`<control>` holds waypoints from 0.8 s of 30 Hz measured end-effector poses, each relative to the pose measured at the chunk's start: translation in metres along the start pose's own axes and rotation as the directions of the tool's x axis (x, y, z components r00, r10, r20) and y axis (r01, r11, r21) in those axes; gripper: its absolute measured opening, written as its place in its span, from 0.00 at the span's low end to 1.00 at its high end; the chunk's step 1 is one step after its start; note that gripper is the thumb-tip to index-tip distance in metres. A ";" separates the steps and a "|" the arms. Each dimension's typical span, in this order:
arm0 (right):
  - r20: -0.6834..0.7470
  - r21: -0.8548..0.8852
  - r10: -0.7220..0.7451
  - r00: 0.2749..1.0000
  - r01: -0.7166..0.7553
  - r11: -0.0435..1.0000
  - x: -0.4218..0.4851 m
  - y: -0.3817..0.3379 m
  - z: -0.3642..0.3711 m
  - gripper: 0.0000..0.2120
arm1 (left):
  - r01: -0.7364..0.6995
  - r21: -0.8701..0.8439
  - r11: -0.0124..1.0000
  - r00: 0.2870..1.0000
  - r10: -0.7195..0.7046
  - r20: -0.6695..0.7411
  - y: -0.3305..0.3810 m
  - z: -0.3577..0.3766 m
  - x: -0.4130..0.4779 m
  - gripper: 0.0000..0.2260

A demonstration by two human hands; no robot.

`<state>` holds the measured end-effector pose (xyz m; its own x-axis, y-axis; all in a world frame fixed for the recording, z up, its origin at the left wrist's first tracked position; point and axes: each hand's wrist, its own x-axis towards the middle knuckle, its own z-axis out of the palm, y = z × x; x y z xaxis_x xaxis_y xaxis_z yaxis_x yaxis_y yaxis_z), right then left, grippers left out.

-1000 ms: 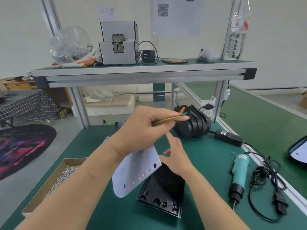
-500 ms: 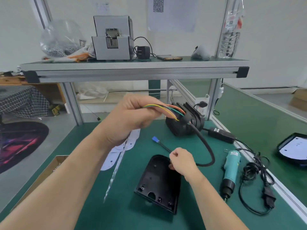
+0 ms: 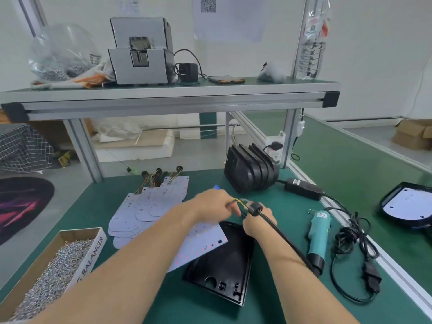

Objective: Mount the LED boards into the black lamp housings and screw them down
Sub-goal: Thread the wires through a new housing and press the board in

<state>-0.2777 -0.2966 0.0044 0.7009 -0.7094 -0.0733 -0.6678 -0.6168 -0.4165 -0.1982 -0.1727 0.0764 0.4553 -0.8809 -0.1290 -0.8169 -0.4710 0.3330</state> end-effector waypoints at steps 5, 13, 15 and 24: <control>0.088 -0.231 -0.099 0.991 0.117 0.966 0.007 0.008 -0.007 0.13 | -0.057 0.336 0.940 0.981 -0.010 0.195 0.011 0.035 0.031 0.11; 0.063 -0.272 -0.092 0.994 0.106 0.956 -0.003 0.010 -0.011 0.12 | -0.076 0.327 0.942 0.949 -0.032 0.313 -0.007 0.018 0.018 0.15; 0.015 -0.259 -0.145 0.989 0.144 0.955 -0.008 0.010 -0.015 0.12 | -0.027 0.217 0.976 0.947 -0.045 0.318 -0.019 0.006 0.006 0.13; -0.288 -0.234 -0.348 0.892 0.287 0.929 -0.043 0.007 -0.036 0.07 | 0.299 0.098 0.949 0.949 -0.284 -0.137 -0.070 -0.018 -0.044 0.06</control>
<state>-0.3217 -0.2826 0.0369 0.7859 -0.5163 0.3403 -0.4779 -0.8564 -0.1956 -0.1543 -0.1000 0.0753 0.7127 -0.6957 -0.0894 -0.6742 -0.7146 0.1864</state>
